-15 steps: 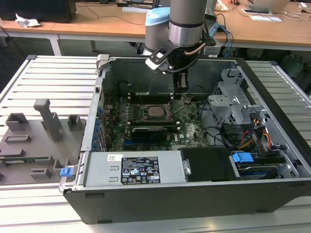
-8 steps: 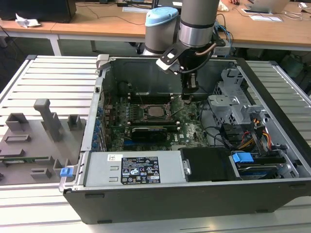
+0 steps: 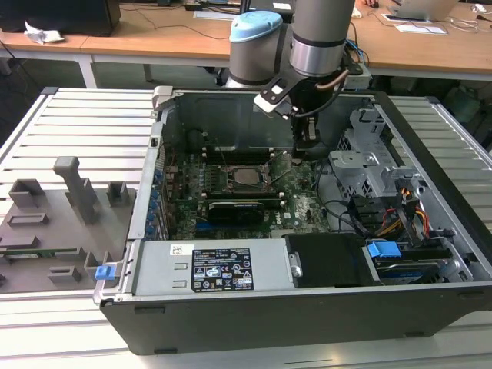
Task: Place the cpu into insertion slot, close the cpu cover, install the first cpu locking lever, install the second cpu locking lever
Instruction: 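Close the cpu cover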
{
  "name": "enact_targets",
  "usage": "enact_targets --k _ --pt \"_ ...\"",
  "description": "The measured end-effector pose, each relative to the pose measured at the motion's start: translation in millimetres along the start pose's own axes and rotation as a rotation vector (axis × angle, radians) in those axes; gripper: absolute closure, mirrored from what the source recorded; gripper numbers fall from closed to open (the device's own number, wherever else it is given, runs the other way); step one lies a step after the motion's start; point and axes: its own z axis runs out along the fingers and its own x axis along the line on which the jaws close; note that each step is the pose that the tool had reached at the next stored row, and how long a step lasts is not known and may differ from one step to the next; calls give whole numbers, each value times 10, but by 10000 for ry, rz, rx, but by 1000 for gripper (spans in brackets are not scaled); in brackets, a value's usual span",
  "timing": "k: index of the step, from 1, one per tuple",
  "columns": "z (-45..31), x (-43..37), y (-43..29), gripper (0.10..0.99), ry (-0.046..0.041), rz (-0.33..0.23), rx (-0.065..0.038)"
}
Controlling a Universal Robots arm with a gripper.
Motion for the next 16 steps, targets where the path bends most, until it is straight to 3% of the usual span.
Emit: enact_targets --k 7,10,16 --pt "107 2 6 980 0 1 0" --pt "105 1 -49 980 -2 1 0" --pt "104 1 -85 980 13 0 0"
